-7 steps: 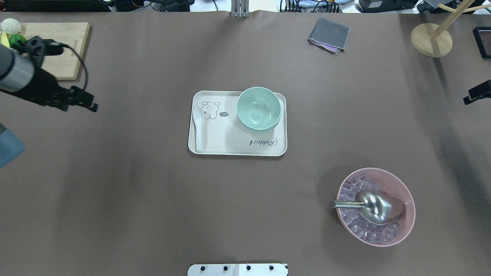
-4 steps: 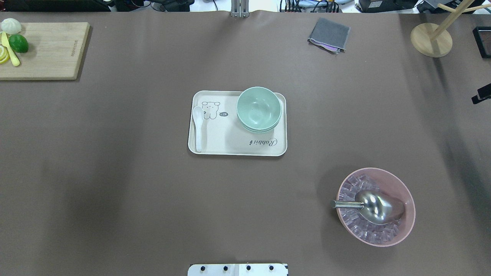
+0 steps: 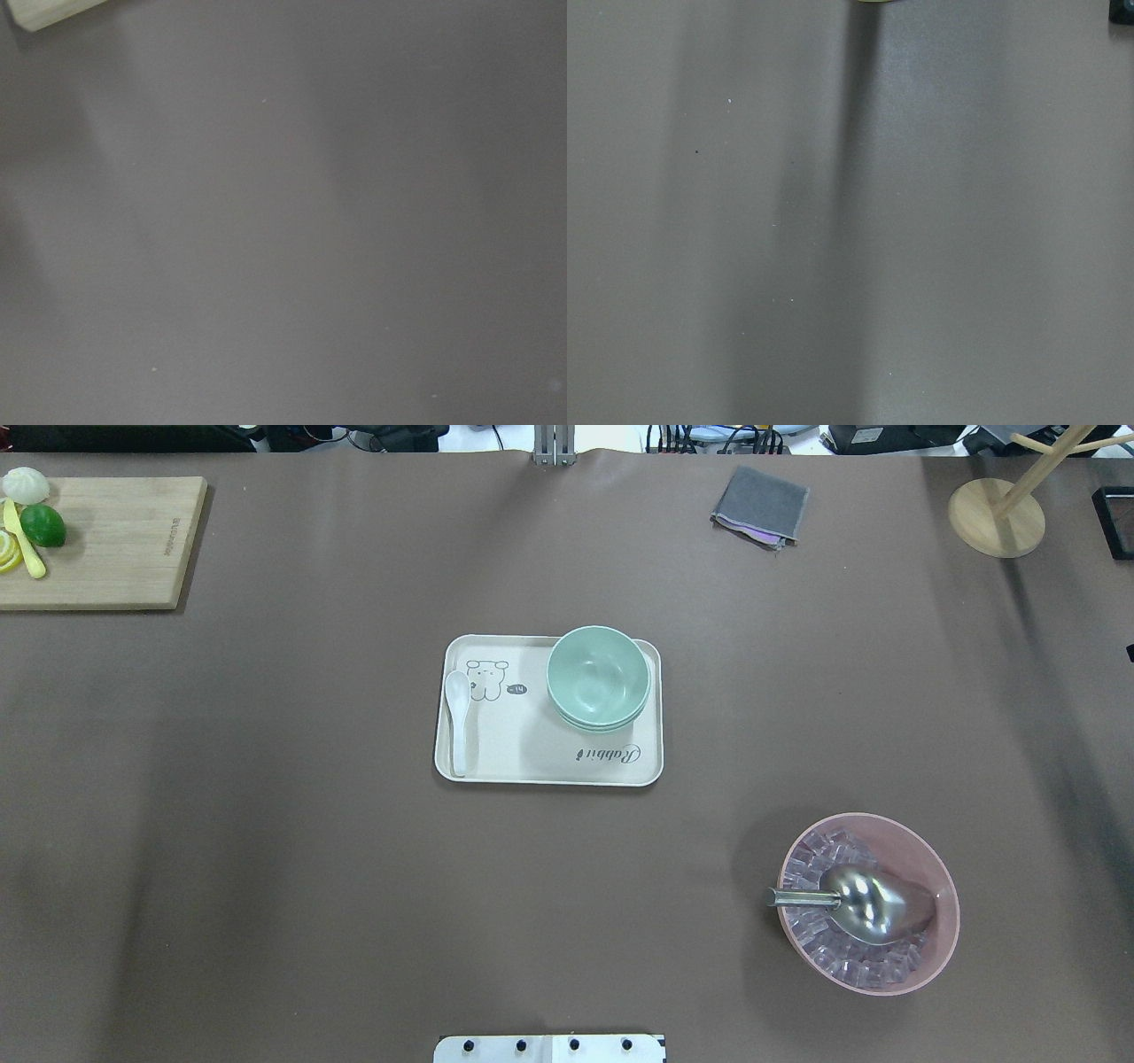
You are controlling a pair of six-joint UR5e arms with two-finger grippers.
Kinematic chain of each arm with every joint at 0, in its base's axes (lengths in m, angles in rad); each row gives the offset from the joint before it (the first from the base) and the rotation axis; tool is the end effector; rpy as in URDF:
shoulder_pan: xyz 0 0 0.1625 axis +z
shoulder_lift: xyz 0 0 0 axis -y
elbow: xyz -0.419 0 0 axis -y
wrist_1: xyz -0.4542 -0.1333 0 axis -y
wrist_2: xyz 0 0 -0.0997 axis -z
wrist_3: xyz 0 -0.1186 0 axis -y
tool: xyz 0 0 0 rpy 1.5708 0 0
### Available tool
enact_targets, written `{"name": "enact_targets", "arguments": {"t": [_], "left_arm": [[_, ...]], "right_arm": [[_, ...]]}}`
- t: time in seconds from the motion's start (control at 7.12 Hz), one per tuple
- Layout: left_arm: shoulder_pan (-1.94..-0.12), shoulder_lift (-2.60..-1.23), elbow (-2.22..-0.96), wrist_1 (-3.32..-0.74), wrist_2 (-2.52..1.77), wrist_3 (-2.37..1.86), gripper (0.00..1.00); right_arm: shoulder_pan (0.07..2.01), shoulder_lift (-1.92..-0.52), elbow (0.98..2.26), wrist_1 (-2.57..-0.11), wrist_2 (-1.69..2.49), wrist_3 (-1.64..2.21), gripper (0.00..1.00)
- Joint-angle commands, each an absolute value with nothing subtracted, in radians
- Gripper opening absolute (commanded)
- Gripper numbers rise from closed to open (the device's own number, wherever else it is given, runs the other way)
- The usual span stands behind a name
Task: Stack green bowls together
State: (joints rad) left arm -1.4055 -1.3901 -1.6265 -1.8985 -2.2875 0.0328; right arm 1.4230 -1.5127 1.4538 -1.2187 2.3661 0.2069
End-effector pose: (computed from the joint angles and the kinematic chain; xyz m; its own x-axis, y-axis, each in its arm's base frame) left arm 0.0262 -0.4934 0.6988 0.7163 0.2861 -0.6365 -0.1848 0.9573 0.2223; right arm -0.0399 -0.5978 0.6582 0.6769 -0.1062 0.7284 0.0020 0.9898 0.1424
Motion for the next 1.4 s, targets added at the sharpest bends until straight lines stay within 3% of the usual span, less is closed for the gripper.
{"name": "enact_targets", "arguments": {"t": [0.0,0.56,1.26], "left_arm": [[-1.492,-1.448,-1.647,-1.71,-2.394,0.034,0.99],[-1.493,-1.482,-1.602,-1.697,-2.419,0.025,0.99],[-1.491,-1.466,-1.606,-1.704,-2.43,0.029,0.99]], "right_arm": [[1.452,-1.496,1.454,-1.262,2.375,0.204,1.0],[1.479,-1.456,1.474,-1.42,2.381,0.106,1.0],[1.462,-1.456,1.485,-1.43,2.352,0.071,1.0]]}}
